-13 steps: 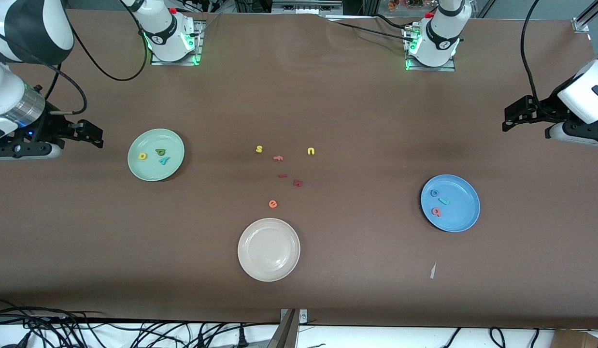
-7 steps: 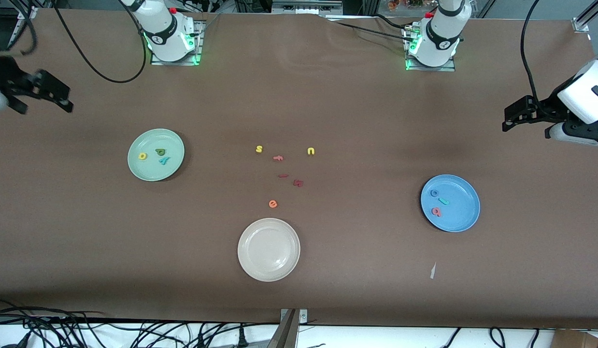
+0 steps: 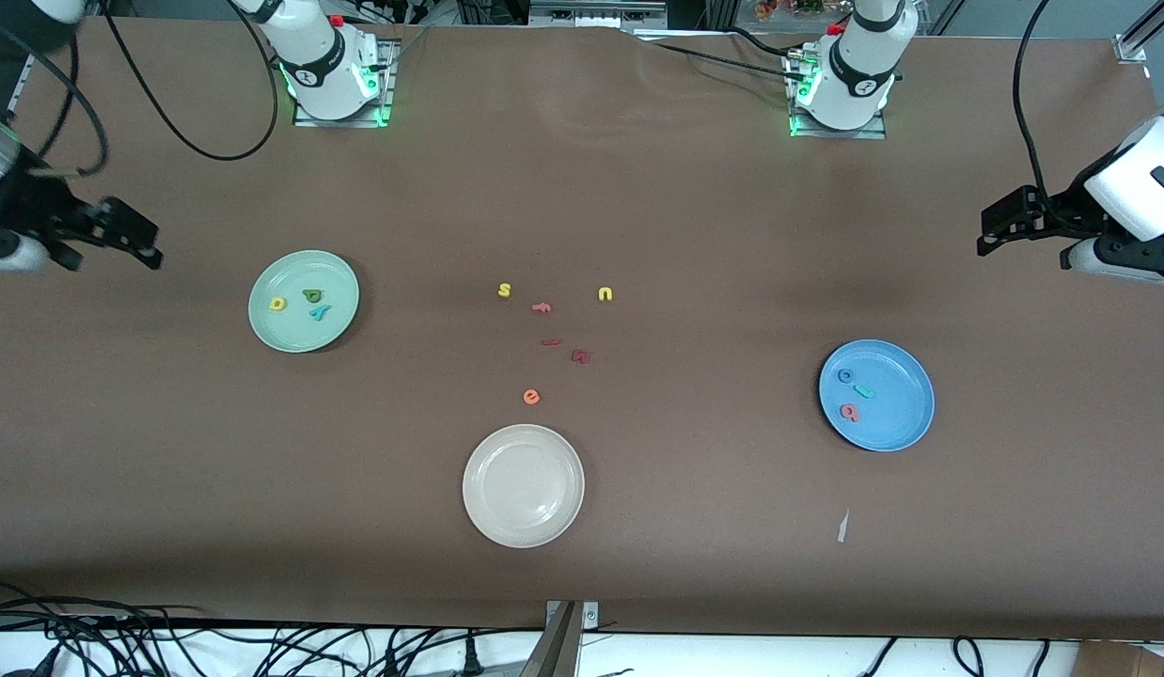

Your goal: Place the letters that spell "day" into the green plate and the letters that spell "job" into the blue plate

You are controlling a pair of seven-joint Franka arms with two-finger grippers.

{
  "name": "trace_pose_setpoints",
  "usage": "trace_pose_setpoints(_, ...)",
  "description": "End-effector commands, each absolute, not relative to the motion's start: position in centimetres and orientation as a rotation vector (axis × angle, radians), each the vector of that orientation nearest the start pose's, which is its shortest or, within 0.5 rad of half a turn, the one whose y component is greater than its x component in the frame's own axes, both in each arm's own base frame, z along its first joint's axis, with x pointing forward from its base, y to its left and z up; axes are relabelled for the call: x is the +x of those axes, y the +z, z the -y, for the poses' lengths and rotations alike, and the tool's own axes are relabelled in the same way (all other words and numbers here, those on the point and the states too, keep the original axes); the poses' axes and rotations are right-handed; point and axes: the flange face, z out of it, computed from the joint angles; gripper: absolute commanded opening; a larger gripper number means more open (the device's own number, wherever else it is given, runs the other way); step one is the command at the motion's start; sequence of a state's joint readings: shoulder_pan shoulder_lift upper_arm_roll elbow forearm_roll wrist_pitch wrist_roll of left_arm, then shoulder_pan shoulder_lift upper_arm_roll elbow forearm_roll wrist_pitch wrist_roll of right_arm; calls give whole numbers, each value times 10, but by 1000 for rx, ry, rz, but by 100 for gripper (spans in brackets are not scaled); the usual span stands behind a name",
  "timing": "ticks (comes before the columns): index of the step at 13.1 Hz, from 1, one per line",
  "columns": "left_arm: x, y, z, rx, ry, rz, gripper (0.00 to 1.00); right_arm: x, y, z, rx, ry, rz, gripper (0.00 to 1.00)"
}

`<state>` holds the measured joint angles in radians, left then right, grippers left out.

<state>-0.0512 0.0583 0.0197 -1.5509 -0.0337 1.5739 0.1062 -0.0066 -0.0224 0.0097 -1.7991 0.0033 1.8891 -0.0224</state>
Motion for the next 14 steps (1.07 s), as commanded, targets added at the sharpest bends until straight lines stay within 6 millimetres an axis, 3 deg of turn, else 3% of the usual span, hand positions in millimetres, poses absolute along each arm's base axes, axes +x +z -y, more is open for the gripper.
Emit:
trace_pose_setpoints(1,572,607,22,-3183,73,-216,100,550,569,-1,-3120,-233,46,100)
trace_pose_setpoints(3,573,607,19,-3183,70,-218,100,552,572,17,-3111,-231,-7,100)
trace_pose_setpoints(6,573,607,19,-3180,73,-218,100,563,581,17,-3118,-190,5,100)
trace_pose_setpoints(14,573,608,19,-3177,70,-218,100,559,576,11,-3118,-119,19,100)
